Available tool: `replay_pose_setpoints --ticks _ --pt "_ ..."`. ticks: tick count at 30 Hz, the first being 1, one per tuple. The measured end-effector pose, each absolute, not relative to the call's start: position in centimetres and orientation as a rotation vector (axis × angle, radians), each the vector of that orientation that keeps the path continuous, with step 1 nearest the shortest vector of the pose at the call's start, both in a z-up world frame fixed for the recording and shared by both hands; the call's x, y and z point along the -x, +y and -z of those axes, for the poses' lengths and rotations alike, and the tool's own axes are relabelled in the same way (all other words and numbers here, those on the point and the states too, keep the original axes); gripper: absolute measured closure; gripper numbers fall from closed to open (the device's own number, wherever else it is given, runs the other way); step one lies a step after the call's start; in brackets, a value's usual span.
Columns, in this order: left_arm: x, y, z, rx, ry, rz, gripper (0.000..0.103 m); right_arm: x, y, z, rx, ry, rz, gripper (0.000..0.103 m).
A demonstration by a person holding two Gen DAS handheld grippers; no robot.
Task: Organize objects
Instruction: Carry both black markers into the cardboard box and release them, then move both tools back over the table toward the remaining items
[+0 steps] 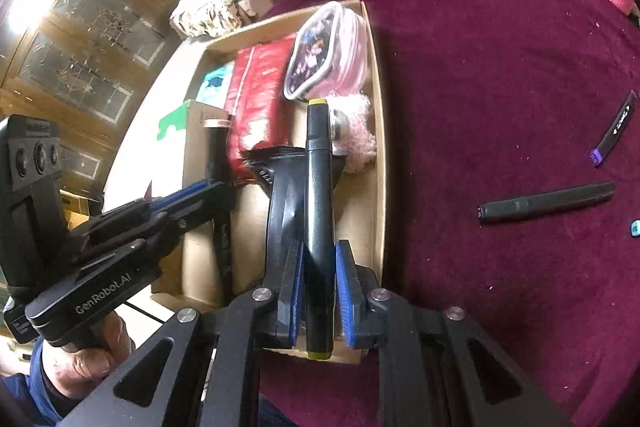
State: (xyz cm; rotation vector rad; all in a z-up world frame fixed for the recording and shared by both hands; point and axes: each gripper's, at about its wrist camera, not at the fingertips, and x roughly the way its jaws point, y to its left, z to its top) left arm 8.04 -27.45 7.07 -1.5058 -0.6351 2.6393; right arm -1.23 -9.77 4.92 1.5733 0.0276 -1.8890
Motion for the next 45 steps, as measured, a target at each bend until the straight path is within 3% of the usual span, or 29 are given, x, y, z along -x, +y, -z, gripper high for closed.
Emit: replay_pose_setpoints --ticks 15,18,20,27,36,45 --pt "-7.0 -27.5 -6.1 1.548 -0.553 -2.645 0.088 0.5 -10.2 -3.6 -1.610 0.102 1.882 0.083" --pt "-7.1 -27.5 -6.3 1.545 -0.554 -2.651 0.088 0.4 -9.7 -4.1 -1.597 0.100 1.894 0.075" --pt "-7.2 -27.6 -6.4 1.543 -0.560 -2.655 0.085 0.3 -9.3 -4.3 -1.590 0.091 1.902 0.069" --pt "-7.6 -27.5 -7.3 1.523 -0.582 -2.677 0.076 -0.2 -7.3 -5.7 -1.552 0.025 1.938 0.068" --pt "-7.6 -24.7 -9.0 1.470 -0.497 -2.680 0.074 0.1 -1.7 -7.2 -1.548 -0.143 2.026 0.066" --pt "-5.5 -15.7 -10.1 1.414 -0.279 -2.575 0.067 0.6 13.8 -6.7 -1.614 -0.490 2.178 0.062"
